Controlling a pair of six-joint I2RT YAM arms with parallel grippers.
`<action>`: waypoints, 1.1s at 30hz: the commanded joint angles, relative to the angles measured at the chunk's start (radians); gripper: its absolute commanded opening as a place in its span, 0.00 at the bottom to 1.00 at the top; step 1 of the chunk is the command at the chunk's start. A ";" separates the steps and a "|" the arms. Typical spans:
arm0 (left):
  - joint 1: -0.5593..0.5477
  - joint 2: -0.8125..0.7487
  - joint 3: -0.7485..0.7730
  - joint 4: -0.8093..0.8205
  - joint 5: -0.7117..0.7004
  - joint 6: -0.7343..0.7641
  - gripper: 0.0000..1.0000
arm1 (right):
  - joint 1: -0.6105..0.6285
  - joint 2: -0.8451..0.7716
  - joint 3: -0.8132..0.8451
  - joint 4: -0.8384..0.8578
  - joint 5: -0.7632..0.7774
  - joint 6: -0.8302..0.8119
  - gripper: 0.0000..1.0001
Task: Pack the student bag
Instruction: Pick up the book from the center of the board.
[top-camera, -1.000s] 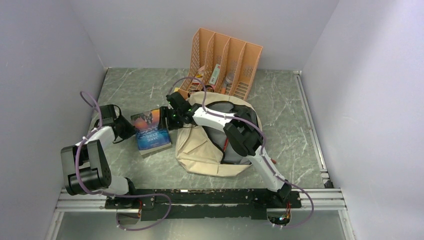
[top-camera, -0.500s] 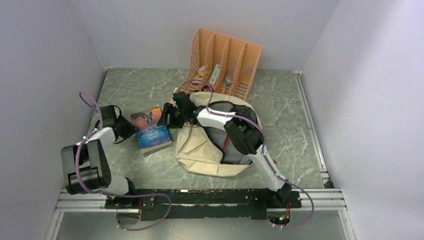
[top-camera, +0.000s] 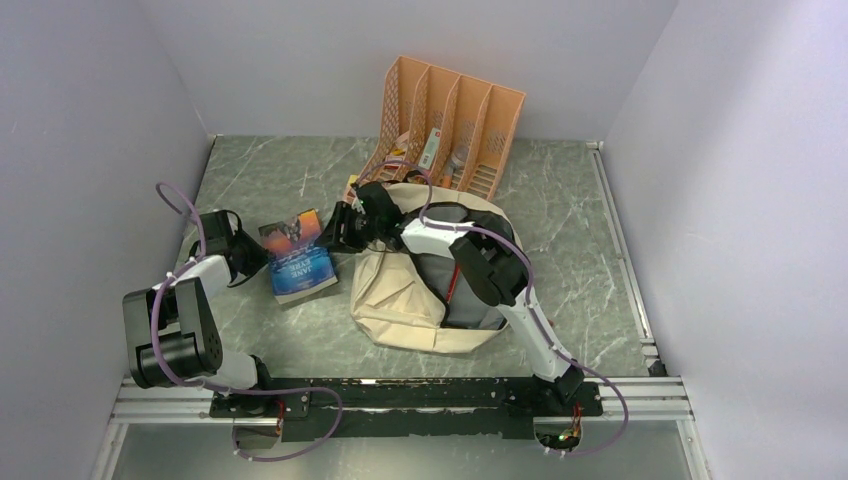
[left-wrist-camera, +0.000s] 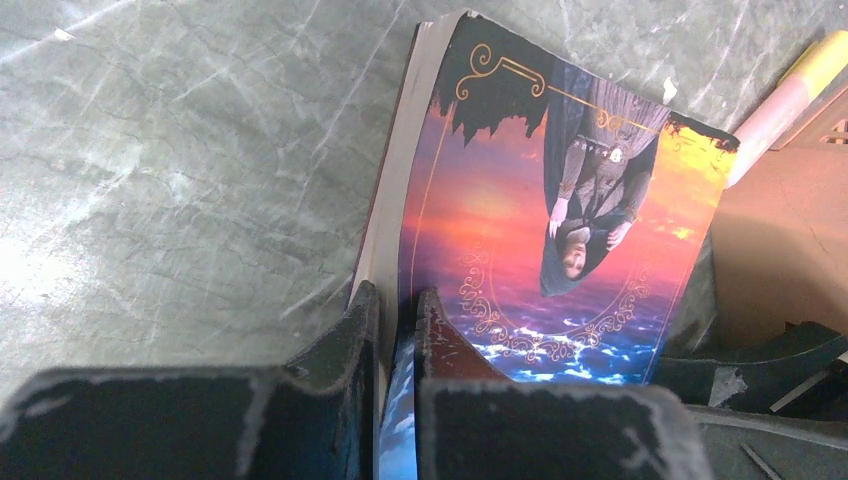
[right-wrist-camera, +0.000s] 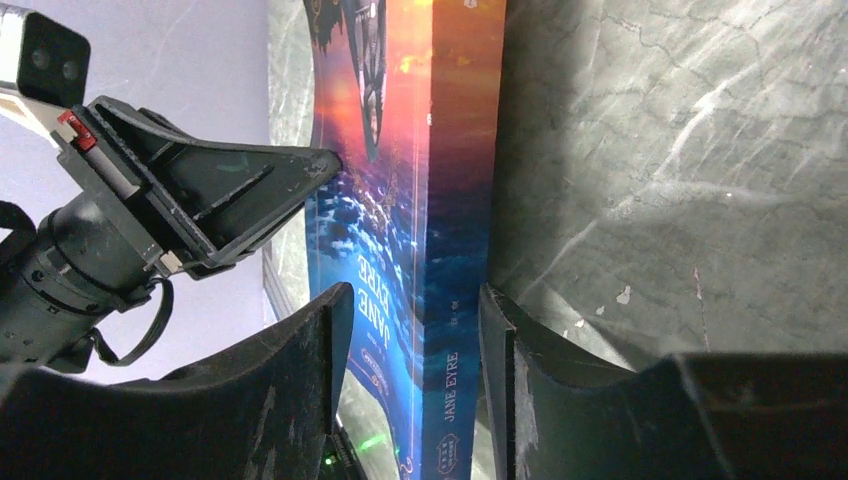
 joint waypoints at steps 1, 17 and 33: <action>-0.039 0.083 -0.081 -0.177 -0.025 0.030 0.05 | 0.035 0.017 0.089 -0.098 -0.064 0.023 0.52; -0.064 0.095 -0.090 -0.166 -0.019 0.027 0.05 | 0.067 0.126 0.218 -0.308 0.004 -0.054 0.48; -0.077 0.056 -0.043 -0.238 -0.059 0.056 0.23 | 0.071 0.042 0.129 -0.135 -0.021 -0.048 0.52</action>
